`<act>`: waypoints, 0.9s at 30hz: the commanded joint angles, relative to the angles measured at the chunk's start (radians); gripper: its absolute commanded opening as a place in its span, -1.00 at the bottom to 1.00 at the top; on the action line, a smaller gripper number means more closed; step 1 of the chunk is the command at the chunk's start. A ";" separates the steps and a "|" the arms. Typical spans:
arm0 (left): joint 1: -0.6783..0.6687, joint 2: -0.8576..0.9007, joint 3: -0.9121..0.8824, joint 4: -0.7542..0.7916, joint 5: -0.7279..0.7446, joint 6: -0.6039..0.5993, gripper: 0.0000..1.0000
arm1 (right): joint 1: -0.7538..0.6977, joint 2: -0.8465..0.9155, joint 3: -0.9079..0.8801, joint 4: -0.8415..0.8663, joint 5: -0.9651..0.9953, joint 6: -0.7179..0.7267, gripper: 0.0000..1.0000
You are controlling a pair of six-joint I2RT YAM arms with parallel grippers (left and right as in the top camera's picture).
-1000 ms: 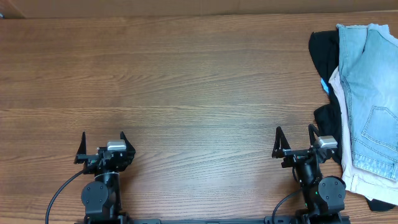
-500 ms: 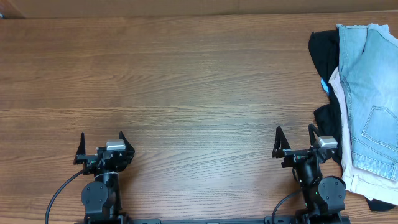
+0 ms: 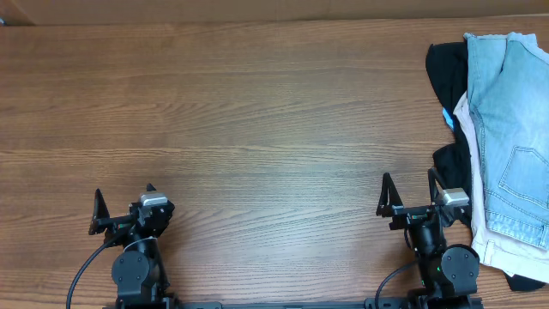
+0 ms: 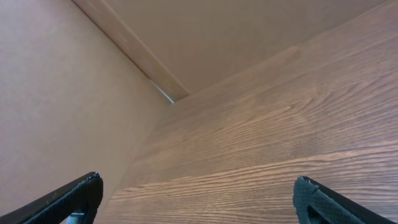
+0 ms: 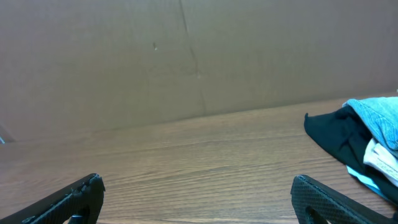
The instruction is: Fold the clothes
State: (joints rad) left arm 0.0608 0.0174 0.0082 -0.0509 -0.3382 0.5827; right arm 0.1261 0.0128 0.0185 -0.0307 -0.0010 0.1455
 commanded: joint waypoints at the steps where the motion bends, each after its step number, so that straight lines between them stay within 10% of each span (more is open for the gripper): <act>1: 0.005 -0.011 -0.003 0.003 -0.037 0.023 1.00 | 0.004 -0.010 -0.010 -0.004 -0.027 0.006 1.00; 10: 0.004 -0.011 -0.003 0.002 0.145 -0.060 0.99 | 0.004 -0.010 -0.010 -0.028 -0.031 0.006 1.00; 14: 0.003 -0.009 -0.002 -0.019 0.461 -0.459 1.00 | 0.004 -0.010 -0.010 -0.029 -0.033 0.006 1.00; 20: 0.004 -0.006 -0.002 -0.003 0.452 -0.941 1.00 | 0.004 -0.010 -0.010 -0.026 -0.099 0.006 1.00; 27: 0.004 -0.006 0.047 -0.040 0.544 -0.892 1.00 | 0.004 -0.008 0.029 -0.005 -0.159 0.002 1.00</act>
State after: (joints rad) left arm 0.0608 0.0177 0.0116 -0.0738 0.1429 -0.2642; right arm 0.1261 0.0128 0.0185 -0.0383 -0.1242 0.1459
